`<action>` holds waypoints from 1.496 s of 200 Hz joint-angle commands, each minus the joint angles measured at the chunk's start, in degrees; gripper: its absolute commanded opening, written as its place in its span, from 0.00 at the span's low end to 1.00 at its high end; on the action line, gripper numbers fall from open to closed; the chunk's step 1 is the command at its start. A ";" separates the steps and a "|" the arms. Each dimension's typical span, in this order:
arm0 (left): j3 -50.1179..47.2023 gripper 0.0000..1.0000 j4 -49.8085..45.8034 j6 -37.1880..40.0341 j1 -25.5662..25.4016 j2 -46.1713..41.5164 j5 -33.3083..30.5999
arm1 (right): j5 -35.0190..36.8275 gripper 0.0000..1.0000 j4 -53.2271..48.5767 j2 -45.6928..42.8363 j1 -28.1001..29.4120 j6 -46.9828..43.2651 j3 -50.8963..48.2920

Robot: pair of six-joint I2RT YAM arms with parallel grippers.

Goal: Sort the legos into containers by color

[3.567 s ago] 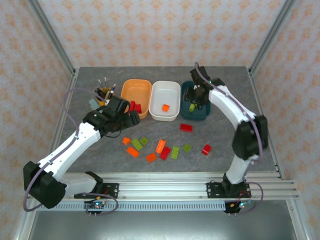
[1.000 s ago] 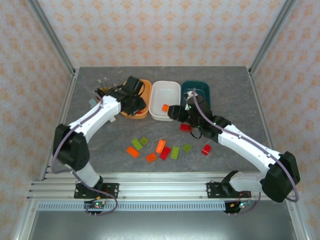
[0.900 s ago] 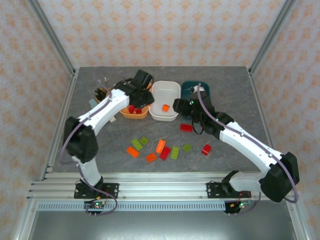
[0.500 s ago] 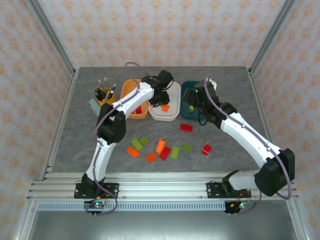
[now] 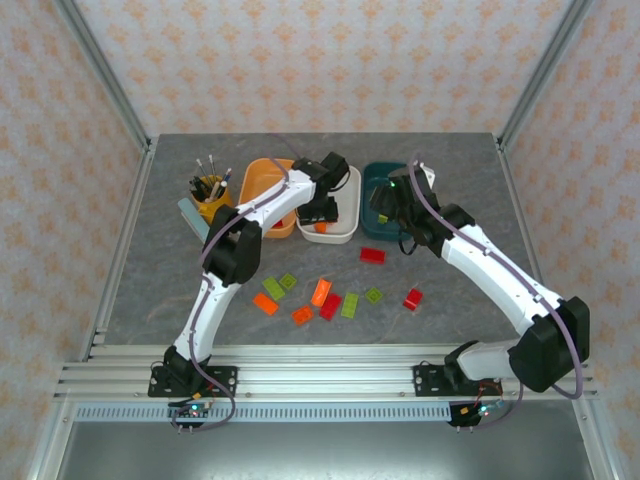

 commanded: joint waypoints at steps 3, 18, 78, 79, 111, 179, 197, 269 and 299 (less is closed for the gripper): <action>1.84 0.59 -2.44 0.72 -0.24 -1.75 -2.03 | 1.05 0.69 -2.71 0.57 -0.38 1.13 0.52; 1.84 0.62 -2.13 0.42 -0.24 -3.23 -2.01 | 1.13 0.68 -3.33 0.22 -0.38 1.38 0.49; 2.37 0.70 0.58 -0.45 -0.26 -12.44 -2.20 | 0.25 0.68 -5.70 -1.40 -0.38 0.62 0.51; 2.37 0.70 0.62 -0.44 -0.27 -12.63 -2.20 | 0.21 0.68 -5.75 -1.32 -0.43 0.57 0.58; -2.08 0.74 3.40 0.34 -0.22 -21.13 -2.99 | -3.60 0.67 -8.88 -1.80 -0.38 -0.23 1.35; -41.35 0.80 19.00 3.79 -0.24 -54.11 1.43 | -13.92 0.69 -18.97 2.29 3.64 -0.50 -3.32; -52.28 0.82 20.57 3.20 -0.27 -63.09 2.26 | -20.23 0.71 -21.57 7.87 5.15 -5.62 -4.41; -69.37 0.83 18.76 -1.01 -0.26 -80.45 2.57 | -18.12 0.76 -26.83 19.23 8.47 -17.23 -6.31; -69.12 0.83 19.22 -1.31 -0.28 -79.98 2.49 | -18.11 0.72 -26.34 21.75 8.58 -18.00 -5.46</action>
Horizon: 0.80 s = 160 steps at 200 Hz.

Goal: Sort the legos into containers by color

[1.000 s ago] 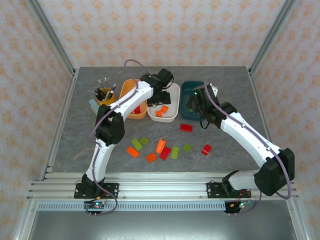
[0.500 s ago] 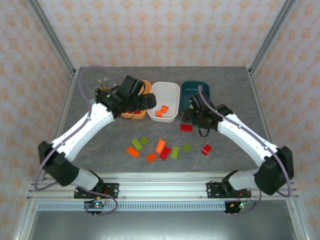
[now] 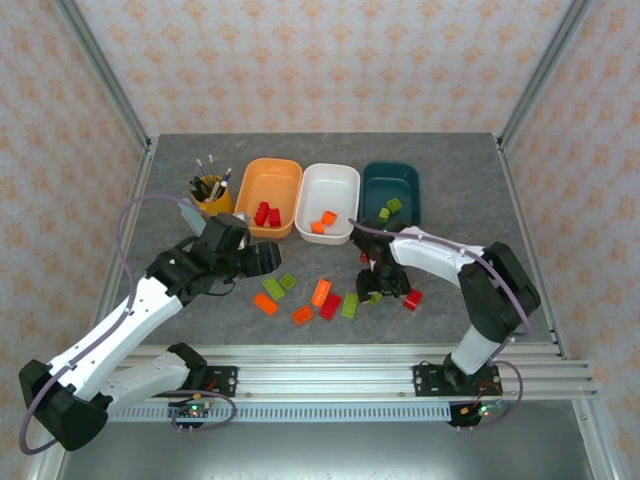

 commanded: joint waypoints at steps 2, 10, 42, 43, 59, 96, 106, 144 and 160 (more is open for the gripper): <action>-0.18 0.83 1.06 -1.02 -0.22 0.02 -0.48 | 1.12 0.71 -2.11 2.13 0.34 -2.54 1.74; -0.08 0.83 1.16 -1.02 -0.21 0.07 -0.60 | 1.10 0.70 -1.74 2.65 0.34 -2.63 1.65; 0.09 0.83 1.35 -1.20 -0.16 0.18 -0.60 | 1.71 0.62 -0.74 4.00 0.34 -2.87 2.21; 0.10 0.83 1.35 -1.24 -0.19 0.19 -0.60 | 1.78 0.62 -0.71 4.00 0.34 -2.84 2.23; 0.01 0.83 1.43 -1.46 -0.15 0.24 -0.52 | 1.98 0.58 -0.05 4.52 0.25 -2.58 2.56; 0.26 0.83 1.77 -1.81 -0.15 0.60 -0.44 | -0.44 0.43 2.38 5.77 0.25 -1.11 2.09; 0.36 0.83 1.87 -1.89 -0.17 0.77 -0.35 | -0.44 0.38 3.03 5.60 0.25 -0.72 1.82; -0.25 0.83 2.97 -1.90 -0.30 0.71 1.19 | 1.28 0.19 2.88 3.43 0.25 0.43 2.70; 0.21 0.82 4.39 -2.03 -0.39 0.55 2.40 | 4.26 0.17 0.97 -0.16 -0.06 1.31 4.96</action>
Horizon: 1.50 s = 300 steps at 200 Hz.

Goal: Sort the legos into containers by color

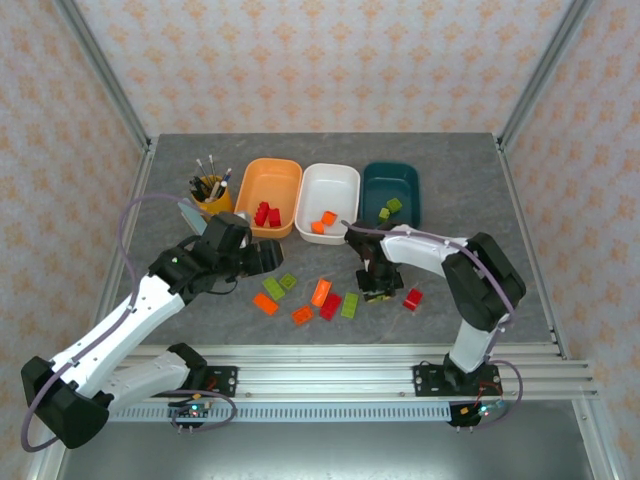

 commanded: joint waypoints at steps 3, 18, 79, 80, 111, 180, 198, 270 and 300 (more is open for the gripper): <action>0.46 0.83 3.17 -0.55 -0.37 -0.26 1.91 | 5.16 0.16 -1.86 -5.63 -0.48 1.49 4.10; 2.33 0.83 4.30 -0.50 -0.37 0.74 2.66 | 8.53 0.16 -4.41 -8.22 -2.37 1.73 8.63; 13.38 0.85 9.97 -0.21 -0.44 10.49 2.58 | 15.58 0.15 -8.39 3.74 -14.51 0.30 29.41; 13.48 0.85 10.01 -0.21 -0.41 10.63 2.57 | 15.64 0.15 -8.41 4.17 -14.70 0.31 29.71; 16.37 0.85 11.17 -0.13 -0.42 14.13 2.36 | 15.75 0.16 -9.89 14.18 -18.37 1.68 37.65; 15.97 0.85 9.70 0.39 -0.38 15.39 1.41 | 12.90 0.28 -10.40 24.80 -22.15 4.30 43.52; 15.89 0.85 7.95 0.46 -0.38 15.42 0.44 | 12.07 0.40 -10.13 24.44 -22.12 4.79 43.73; 14.29 0.84 -1.62 -2.43 -0.33 14.68 -5.07 | 9.43 0.50 -8.28 13.25 -19.83 5.74 43.15; 13.76 0.84 -7.02 -4.96 0.27 14.84 -6.97 | 10.37 0.50 -3.52 3.75 -16.67 5.25 38.12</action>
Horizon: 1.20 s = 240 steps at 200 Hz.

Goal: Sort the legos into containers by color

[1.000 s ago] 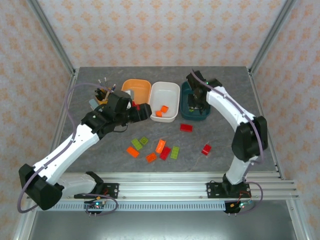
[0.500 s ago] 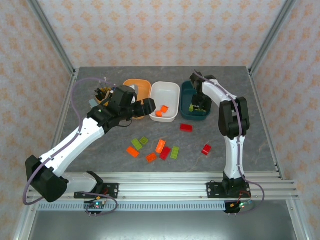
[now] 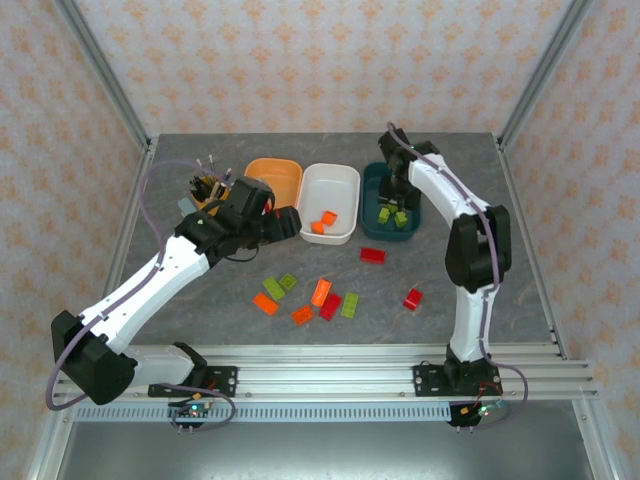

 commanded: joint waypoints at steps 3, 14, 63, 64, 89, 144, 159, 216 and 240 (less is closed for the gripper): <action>-1.39 0.83 -7.68 -3.25 0.45 -0.72 -3.97 | 0.66 0.50 4.21 -10.69 3.03 0.19 -4.17; -2.21 0.82 -8.66 -4.78 0.82 -0.90 -3.98 | 0.40 0.50 7.92 -15.17 4.54 -0.48 -7.96; -5.36 0.80 -6.51 -6.50 -0.08 -0.02 2.45 | -12.29 0.53 27.89 -35.93 9.35 -3.20 -31.58; -5.35 0.80 -6.44 -6.29 -0.25 0.05 2.53 | -12.59 0.53 28.01 -36.21 9.40 -3.21 -31.78; -5.00 0.78 -5.66 0.78 -4.21 2.44 3.85 | -18.12 0.53 27.45 -41.93 10.65 -2.79 -39.42; -8.89 0.71 -6.24 1.34 -9.74 4.60 1.25 | -23.61 0.54 22.55 -49.27 11.25 -0.27 -49.59; -10.75 0.70 -8.82 -3.67 -9.75 3.25 -1.51 | -23.97 0.54 22.13 -50.15 11.29 -0.10 -50.66; -21.53 0.70 -7.11 -27.39 -8.35 -1.85 -5.00 | -28.99 0.55 24.78 -48.10 12.05 -0.40 -51.59; -21.64 0.68 -7.29 -33.00 -6.51 -0.16 -4.04 | -31.66 0.57 25.53 -46.02 13.75 -2.57 -51.27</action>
